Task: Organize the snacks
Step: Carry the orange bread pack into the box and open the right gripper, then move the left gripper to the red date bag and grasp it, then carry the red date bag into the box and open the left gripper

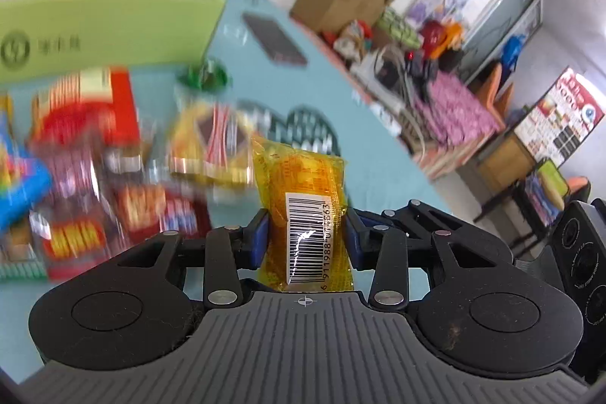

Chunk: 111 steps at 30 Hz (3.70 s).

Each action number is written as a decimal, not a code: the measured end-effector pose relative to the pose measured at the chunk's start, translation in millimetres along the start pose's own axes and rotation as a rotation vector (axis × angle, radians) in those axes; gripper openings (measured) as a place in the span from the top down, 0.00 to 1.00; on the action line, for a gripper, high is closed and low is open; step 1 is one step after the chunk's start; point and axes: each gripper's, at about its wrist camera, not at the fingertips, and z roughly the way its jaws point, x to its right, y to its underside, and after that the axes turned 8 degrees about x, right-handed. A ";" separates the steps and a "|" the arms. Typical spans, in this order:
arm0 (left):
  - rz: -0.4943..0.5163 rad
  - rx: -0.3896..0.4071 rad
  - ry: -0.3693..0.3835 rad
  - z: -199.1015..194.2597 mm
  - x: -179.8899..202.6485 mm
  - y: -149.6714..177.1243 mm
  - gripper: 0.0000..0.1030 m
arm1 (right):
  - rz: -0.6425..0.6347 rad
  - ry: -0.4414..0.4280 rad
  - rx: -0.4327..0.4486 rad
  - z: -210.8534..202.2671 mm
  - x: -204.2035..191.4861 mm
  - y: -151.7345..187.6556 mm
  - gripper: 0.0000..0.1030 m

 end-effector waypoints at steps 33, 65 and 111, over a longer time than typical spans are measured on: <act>0.114 0.234 -0.324 61.1 -100.7 -173.3 0.52 | -0.094 -0.040 0.086 172.1 66.0 -122.4 0.10; -0.127 0.183 -0.220 -72.1 -90.4 33.6 0.43 | -0.020 -0.146 -0.068 61.3 -45.1 4.6 0.10; -0.142 0.162 -0.137 -83.5 -83.3 -6.3 0.65 | -0.077 -0.175 -0.029 70.3 -74.5 -30.8 0.23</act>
